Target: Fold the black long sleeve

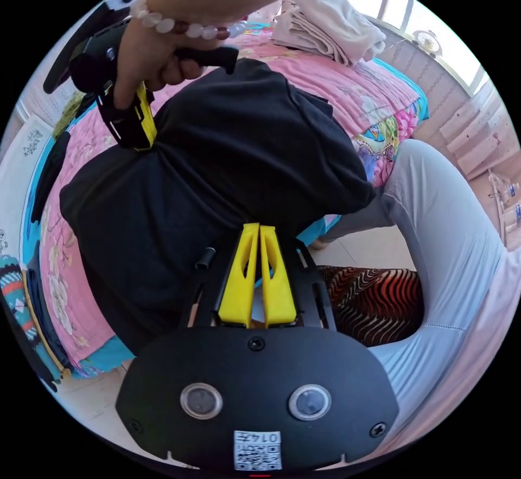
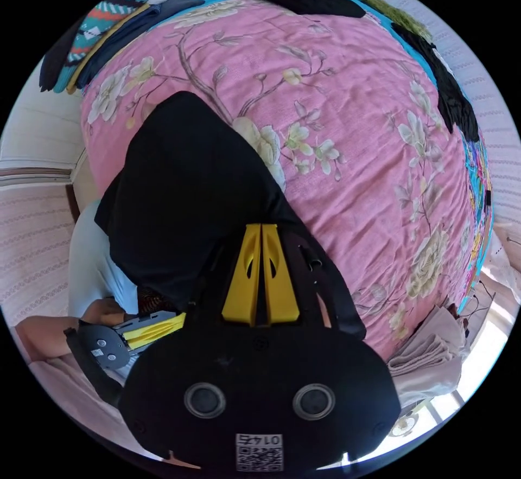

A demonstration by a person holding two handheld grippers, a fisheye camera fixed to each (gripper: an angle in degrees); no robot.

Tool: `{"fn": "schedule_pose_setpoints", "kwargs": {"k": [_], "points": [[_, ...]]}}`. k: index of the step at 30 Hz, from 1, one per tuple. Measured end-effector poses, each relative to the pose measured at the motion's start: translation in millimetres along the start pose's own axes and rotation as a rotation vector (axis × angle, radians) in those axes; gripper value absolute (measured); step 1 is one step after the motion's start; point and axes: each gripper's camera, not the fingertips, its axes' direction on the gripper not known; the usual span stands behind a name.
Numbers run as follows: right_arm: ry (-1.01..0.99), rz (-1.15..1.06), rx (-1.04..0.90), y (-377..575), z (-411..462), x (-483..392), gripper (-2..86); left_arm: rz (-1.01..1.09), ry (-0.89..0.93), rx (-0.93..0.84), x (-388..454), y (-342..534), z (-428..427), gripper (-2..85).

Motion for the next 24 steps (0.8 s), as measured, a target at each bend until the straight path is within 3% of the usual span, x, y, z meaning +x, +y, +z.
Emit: {"fn": "schedule_pose_setpoints", "kwargs": {"k": [6,12,19,24], "points": [[0.003,0.052,0.185,88,-5,18,-0.8,-0.011,-0.070,-0.024,12,6,-15,-0.6],[-0.137,0.304,0.435,279,-6,72,0.5,0.042,-0.047,0.099,34,13,-47,1.7],[-0.299,0.562,0.327,451,110,91,8.3,0.043,0.033,0.228,63,9,-49,12.4],[-0.388,0.604,0.284,488,168,106,3.3,0.099,0.077,0.162,87,-7,-32,14.5]]}}
